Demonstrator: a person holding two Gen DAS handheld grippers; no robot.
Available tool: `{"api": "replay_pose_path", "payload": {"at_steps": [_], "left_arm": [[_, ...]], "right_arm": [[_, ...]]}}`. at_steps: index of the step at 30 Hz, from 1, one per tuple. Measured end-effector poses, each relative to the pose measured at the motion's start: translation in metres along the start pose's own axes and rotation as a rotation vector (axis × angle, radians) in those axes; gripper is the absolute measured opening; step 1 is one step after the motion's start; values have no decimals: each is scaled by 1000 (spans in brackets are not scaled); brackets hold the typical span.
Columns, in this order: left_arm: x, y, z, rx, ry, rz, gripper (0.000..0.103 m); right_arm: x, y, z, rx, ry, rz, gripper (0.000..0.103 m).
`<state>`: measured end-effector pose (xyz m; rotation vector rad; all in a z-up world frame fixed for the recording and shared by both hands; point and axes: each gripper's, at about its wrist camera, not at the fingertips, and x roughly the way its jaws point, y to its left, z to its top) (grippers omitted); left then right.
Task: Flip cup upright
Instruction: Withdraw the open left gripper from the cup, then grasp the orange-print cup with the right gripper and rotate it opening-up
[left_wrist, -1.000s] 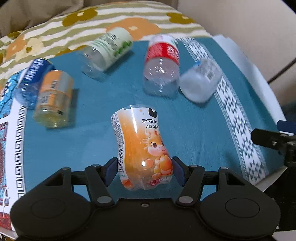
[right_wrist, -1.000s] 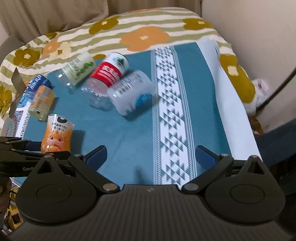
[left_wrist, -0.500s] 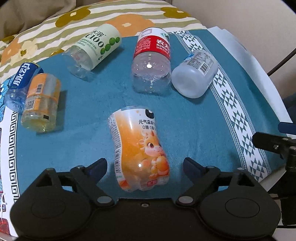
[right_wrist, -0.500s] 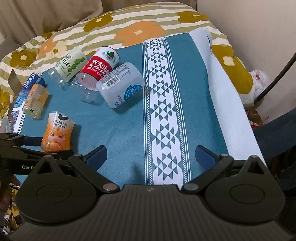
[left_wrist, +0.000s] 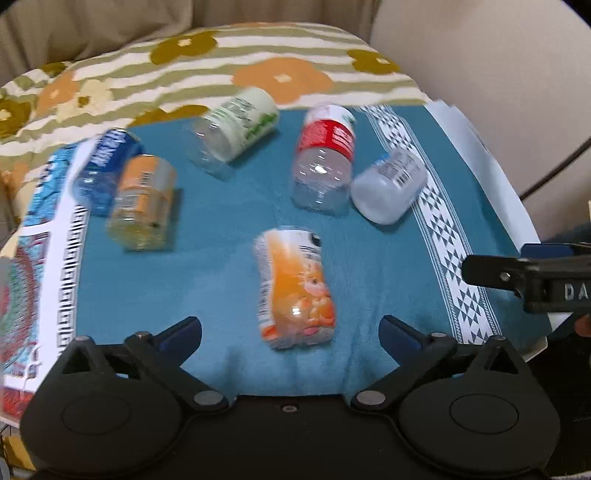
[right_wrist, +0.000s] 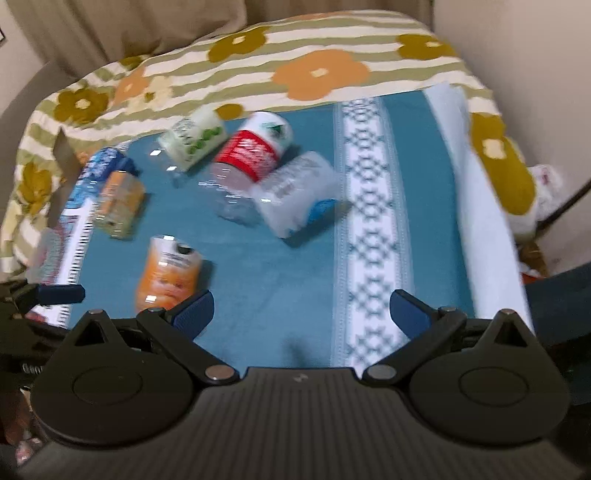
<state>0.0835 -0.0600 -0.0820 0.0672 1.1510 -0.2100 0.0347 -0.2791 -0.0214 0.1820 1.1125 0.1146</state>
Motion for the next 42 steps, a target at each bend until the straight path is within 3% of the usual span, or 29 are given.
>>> {"api": "replay_pose_path", "payload": {"at_steps": [7,11,17,24,29,37,42], "left_arm": [[-23,46,-12,-97,-40,-3,103],[-32,75,-25,-128,-61,45,103],[-27,117,-48,-171,-31,70,103],[-23,143,-71,-211,11,65,103],[-22,150,-75,-221,19,65,103],[-25,149,-77,-214,20,54,103],[-30,148,-75,-207,9,51,103]], "right_arm": [[22,42,22,6,65,79,103],[52,55,35,89,141,154,103],[92,75,46,127,205,134,103],[118,85,42,163,258,127,84],[123,86,40,181,264,146,69],[114,90,37,160,229,147,67],[90,95,39,149,148,157,66]]}}
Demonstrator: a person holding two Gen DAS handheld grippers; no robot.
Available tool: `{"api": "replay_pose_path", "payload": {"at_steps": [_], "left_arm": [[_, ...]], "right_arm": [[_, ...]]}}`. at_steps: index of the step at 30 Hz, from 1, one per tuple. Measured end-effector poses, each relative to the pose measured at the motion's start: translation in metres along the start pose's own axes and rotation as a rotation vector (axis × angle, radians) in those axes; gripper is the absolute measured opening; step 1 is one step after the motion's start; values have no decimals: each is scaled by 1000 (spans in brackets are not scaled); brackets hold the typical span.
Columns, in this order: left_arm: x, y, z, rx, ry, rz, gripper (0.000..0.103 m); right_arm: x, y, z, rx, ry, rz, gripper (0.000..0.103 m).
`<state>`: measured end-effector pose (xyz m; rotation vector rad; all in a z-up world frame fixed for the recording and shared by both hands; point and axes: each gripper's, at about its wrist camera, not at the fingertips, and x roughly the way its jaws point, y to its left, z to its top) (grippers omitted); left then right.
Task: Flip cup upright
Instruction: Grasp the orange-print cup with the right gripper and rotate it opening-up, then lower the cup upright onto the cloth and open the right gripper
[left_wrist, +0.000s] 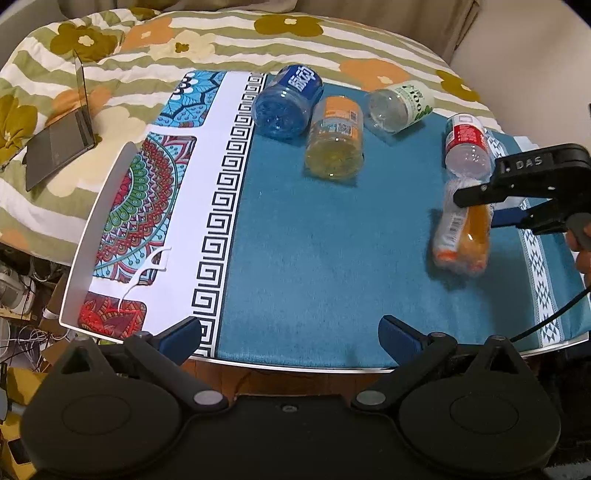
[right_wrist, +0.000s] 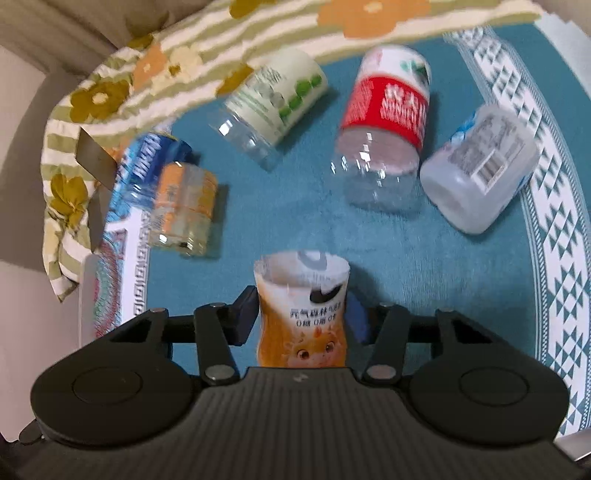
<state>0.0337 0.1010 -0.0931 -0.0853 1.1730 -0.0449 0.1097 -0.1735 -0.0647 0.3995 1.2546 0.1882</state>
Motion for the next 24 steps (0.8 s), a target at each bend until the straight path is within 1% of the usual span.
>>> {"api": "replay_pose_path", "payload": {"at_steps": [3,6,9,10,12,14,16,18,20,24], "left_arm": [[-4,0,3,3,-16,-1,103],[-5,0,6,10,-27,-2,103],[-2,-2,8,24,-34,-7,103],[-1,-3,8,32,-40,-8,103],[1,-5,8,48,-55,-9,103],[4,-6,8,61,-65,-8,103],[8,-7,8,71,-68,-12,103],[10,-8,8,80,-73,-12,103],[11,-7,6,86,-77,-12,103],[14,-7,4,94,-74,-17,103]], "right_arm": [[-21,6,-2,-9,-81,18,66],[-38,14,-10,-46,-196,12,66],[-43,27,-27,-149,-306,-66,66],[-42,30,-33,-178,-328,-92,66],[-36,32,-44,-232,-356,-131,66],[-23,30,-52,-263,-354,-163,66],[-13,26,-60,-264,-352,-165,66],[-10,26,-67,-279,-371,-169,66],[-9,29,-69,-303,-382,-182,66],[-6,30,-71,-305,-396,-186,66]]}}
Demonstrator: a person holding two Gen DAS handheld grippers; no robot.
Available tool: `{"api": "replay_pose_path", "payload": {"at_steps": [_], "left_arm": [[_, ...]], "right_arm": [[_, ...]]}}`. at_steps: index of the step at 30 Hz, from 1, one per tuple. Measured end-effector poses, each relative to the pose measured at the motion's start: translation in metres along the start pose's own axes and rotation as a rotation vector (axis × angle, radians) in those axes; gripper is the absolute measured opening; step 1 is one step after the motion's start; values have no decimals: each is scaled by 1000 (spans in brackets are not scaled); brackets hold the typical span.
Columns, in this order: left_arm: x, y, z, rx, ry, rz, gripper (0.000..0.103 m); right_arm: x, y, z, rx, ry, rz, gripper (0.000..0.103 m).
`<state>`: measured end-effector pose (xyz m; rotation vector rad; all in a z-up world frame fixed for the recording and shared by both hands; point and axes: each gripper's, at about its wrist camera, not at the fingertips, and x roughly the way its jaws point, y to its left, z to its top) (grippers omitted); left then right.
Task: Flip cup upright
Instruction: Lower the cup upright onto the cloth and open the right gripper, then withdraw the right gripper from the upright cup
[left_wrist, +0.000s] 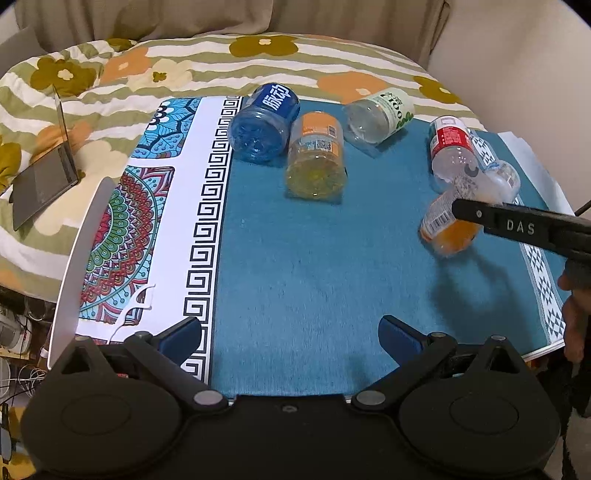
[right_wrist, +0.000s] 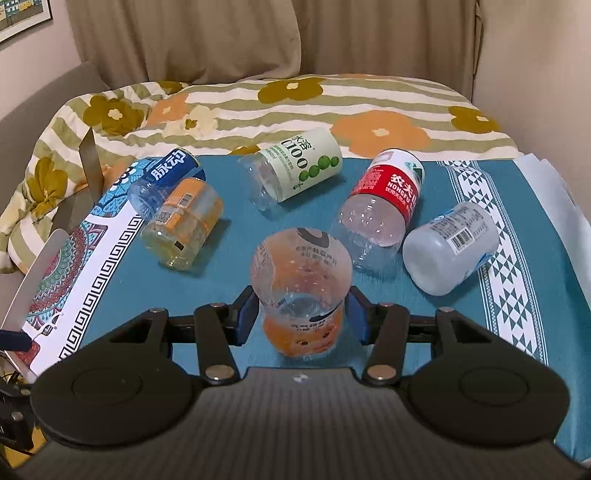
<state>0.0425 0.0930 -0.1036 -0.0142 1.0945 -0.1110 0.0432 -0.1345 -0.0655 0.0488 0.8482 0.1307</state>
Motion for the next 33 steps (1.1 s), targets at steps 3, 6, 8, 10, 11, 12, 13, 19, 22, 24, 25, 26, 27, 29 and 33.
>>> {"api": "replay_pose_path", "payload": {"at_steps": [3,6,8,10,11,12,13,19,22,24,25,26,27,29,33], "left_arm": [[-1,0,0,5,-4,1,103],[-2,1,0,5,-8,-1,103],[-3,2,0,5,-9,2,103],[-4,4,-1,4,-12,5,103],[-4,4,-1,3,-13,6,103],[-4,4,-1,2,-14,8,103],[-4,5,-1,1,-15,9,103],[-9,3,0,-2,-27,12,103],[-17,0,3,-7,-45,7,103],[-24,-4,8,-14,-62,1,103],[-29,-7,10,-14,-76,-4,103],[-35,-10,13,-13,-91,-8,103],[-40,-13,15,-9,-108,-10,103],[-52,-20,21,2,-140,-6,103],[-73,-37,28,18,-209,9,103]], "right_arm": [[0,2,0,-5,-6,-3,67],[0,5,-1,-20,-9,-11,68],[-1,8,-3,-30,-13,-18,68],[0,11,-4,-39,-14,-25,71],[0,11,-4,-44,-14,-29,78],[0,13,-5,-49,-16,-36,88],[0,14,-5,-53,-21,-45,93],[2,12,-6,-50,8,-62,102],[-9,8,-5,-38,19,-60,102],[-23,4,-3,-31,16,-57,103],[-31,3,-2,-30,13,-59,103],[-39,0,-1,-29,9,-62,103],[-48,-2,1,-27,6,-68,103],[-65,-7,4,-26,5,-80,103],[-96,-20,9,-20,1,-106,103]]}}
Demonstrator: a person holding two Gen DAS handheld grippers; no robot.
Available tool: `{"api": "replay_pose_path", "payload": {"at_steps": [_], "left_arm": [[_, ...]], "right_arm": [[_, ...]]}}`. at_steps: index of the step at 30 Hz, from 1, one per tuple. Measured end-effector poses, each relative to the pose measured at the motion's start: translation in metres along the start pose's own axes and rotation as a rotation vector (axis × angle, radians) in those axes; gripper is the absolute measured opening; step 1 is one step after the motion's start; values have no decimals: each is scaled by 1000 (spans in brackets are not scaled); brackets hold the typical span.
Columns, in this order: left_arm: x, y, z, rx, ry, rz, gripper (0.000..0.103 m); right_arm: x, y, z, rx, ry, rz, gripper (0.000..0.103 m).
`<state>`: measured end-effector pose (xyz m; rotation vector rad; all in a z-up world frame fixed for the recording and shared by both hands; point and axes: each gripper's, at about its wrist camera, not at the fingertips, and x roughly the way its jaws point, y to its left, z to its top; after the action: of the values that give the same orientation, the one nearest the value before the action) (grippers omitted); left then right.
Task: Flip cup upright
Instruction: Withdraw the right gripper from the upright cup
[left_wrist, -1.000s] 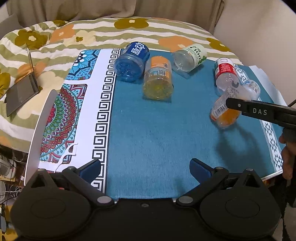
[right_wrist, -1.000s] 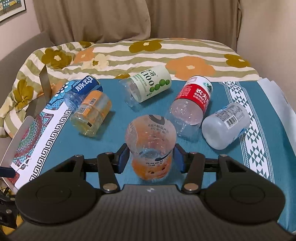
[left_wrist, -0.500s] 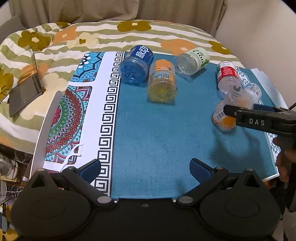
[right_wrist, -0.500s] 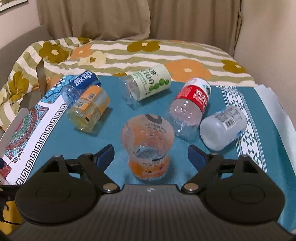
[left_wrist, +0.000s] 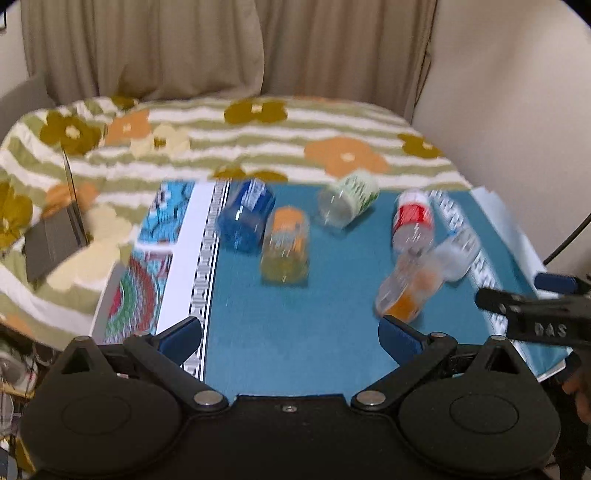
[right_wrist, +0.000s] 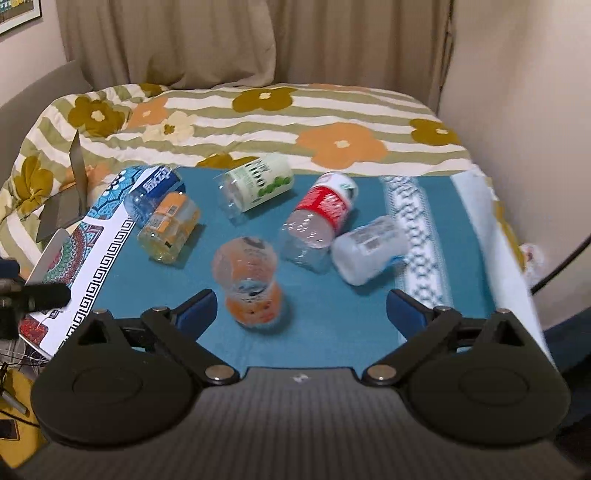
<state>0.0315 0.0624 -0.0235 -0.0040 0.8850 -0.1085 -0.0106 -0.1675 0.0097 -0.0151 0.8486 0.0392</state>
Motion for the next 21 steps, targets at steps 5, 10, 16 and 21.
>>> {"api": "replay_pose_path", "payload": {"at_steps": [5,10,16,21], "left_arm": [[-16,-21,6,41,-83,50,103],[-23,-36,3,80,-147,91,103],[-26,-41,-2,83,-169,91,103],[-30,-46,-3,85,-181,80,103]], "right_arm": [[-25,-21,3,18,-8,-21,103],[-35,-36,-1,48,-14,-46,103],[-38,-43,-10,81,-9,-44,103],[-41,-45,-11,81,-12,-46,103]]}}
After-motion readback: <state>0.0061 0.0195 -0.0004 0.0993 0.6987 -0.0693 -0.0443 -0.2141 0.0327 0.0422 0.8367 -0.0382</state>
